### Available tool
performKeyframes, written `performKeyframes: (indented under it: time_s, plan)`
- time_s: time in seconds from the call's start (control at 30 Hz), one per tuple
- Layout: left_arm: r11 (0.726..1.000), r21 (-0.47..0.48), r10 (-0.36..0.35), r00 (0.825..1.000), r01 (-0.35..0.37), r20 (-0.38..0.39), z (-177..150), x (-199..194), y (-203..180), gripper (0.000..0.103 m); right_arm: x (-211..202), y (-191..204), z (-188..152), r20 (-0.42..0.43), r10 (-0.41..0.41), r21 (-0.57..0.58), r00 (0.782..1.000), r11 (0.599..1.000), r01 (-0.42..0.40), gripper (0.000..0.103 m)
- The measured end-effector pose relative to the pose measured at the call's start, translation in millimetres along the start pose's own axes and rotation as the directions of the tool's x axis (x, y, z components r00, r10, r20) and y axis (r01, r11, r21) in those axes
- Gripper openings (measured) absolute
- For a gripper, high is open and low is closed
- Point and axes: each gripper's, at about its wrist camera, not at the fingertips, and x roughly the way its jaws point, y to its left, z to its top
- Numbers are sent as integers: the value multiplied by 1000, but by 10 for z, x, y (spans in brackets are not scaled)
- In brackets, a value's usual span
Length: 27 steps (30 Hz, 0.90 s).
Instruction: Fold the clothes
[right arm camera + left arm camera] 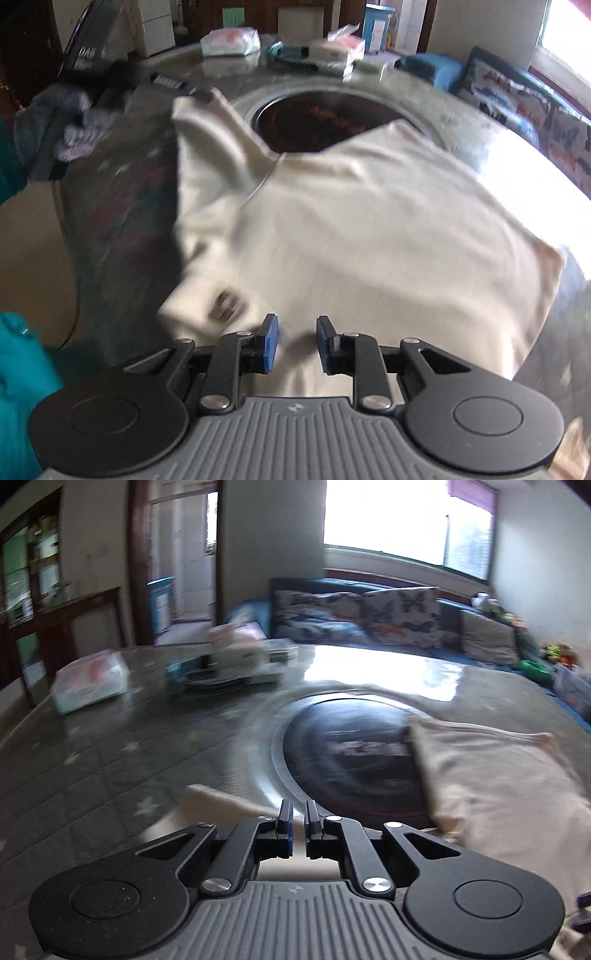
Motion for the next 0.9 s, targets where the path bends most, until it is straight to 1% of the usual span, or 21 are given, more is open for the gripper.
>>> performKeyframes:
  time_s: [0.1,0.2,0.33,0.43,0.53,0.63,0.73,0.8,0.83,0.9]
  plan:
    - [993,48,-111,994,111,6,19,-50,-375,8,-123,29,-135,27,-5,19,1000,1000,4,23]
    - [971,105,-216,976,215,-7,-2,-53,-752,8,-277,-60,-200,68,-17,99,998,995,10,23]
    - [932,177,-313,948,318,-53,-75,12,-1195,8,-542,-293,-395,104,-103,226,989,971,78,23]
    - [897,209,-379,921,390,-92,-155,31,-1474,8,-706,-530,-586,100,-202,322,974,933,161,23]
    - [857,247,-434,892,453,-130,-265,-1,-1723,8,-849,-787,-788,81,-300,418,951,876,241,23]
    - [819,279,-472,865,501,-167,-389,-44,-1898,8,-947,-1080,-990,61,-382,516,922,803,299,23]
    - [790,301,-497,845,535,-197,-517,-83,-2036,8,-973,-1384,-1156,29,-459,593,888,723,354,23]
    - [777,313,-505,837,547,-210,-572,-111,-2084,8,-973,-1581,-1230,12,-489,643,872,672,368,23]
    - [771,317,-508,834,552,-215,-595,-123,-2105,8,-973,-1664,-1260,7,-498,661,867,653,369,23]
    - [763,324,-512,829,559,-225,-627,-143,-2135,8,-958,-1885,-1331,-9,-511,714,860,599,363,23]
